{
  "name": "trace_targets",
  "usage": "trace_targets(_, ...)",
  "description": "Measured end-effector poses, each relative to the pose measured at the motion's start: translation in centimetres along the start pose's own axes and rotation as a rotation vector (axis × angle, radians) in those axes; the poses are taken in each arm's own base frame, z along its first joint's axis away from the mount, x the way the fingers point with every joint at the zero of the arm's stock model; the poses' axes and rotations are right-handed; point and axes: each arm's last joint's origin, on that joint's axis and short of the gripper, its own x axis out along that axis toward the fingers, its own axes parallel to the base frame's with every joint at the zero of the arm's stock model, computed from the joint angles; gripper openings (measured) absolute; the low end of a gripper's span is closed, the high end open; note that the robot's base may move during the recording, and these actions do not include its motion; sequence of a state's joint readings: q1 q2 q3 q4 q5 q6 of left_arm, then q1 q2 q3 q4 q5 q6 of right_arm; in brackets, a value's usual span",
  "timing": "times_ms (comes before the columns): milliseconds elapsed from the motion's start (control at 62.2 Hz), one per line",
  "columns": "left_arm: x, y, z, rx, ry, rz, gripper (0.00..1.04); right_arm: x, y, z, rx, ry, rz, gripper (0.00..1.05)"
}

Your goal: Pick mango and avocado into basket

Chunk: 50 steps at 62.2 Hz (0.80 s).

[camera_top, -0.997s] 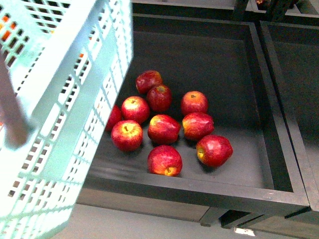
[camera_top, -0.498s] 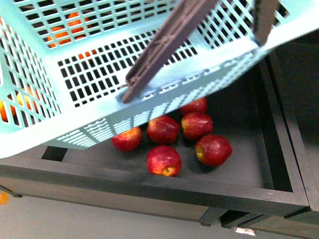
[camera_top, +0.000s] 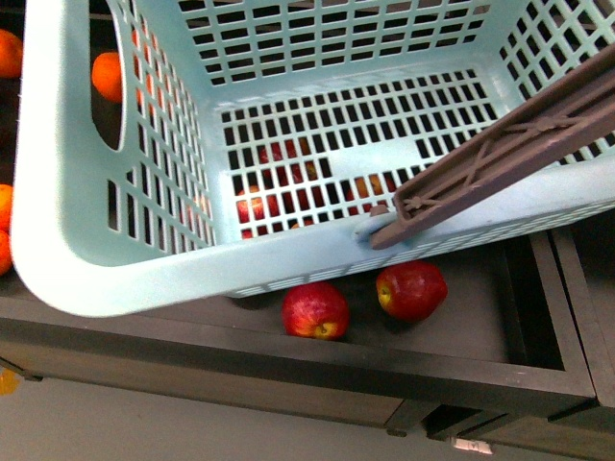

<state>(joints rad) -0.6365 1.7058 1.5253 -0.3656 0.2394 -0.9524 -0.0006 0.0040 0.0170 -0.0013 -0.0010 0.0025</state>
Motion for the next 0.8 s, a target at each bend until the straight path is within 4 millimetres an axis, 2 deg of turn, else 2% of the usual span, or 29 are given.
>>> trace_targets(257,0.0,0.2,0.2,0.010,-0.011,0.010,0.16,0.0,0.0,0.0,0.000,0.001,-0.001,0.96)
trace_targets(386,0.0,0.1,0.1,0.009,-0.005,0.005,0.16,0.5,-0.9,-0.2,0.159,0.319,-0.179,0.96)
trace_targets(450,0.0,0.1,0.1,0.011,-0.003,0.005,0.16,1.0,-1.6,-0.2,0.208,0.352,-0.208,0.96)
trace_targets(595,0.1,0.1,0.1,0.010,-0.003,0.006,0.16,2.6,-5.0,1.9,0.254,0.277,-0.264,0.96)
trace_targets(675,0.1,0.1,0.1,0.011,-0.005,0.007,0.16,3.8,-8.0,3.1,0.210,0.235,-0.332,0.96)
trace_targets(755,0.0,0.2,0.2,0.010,-0.007,0.009,0.16,5.1,-10.7,3.1,0.161,0.249,-0.375,0.96)
trace_targets(804,0.0,0.2,0.2,0.010,-0.008,0.009,0.16,6.4,-12.7,2.0,0.127,0.301,-0.384,0.96)
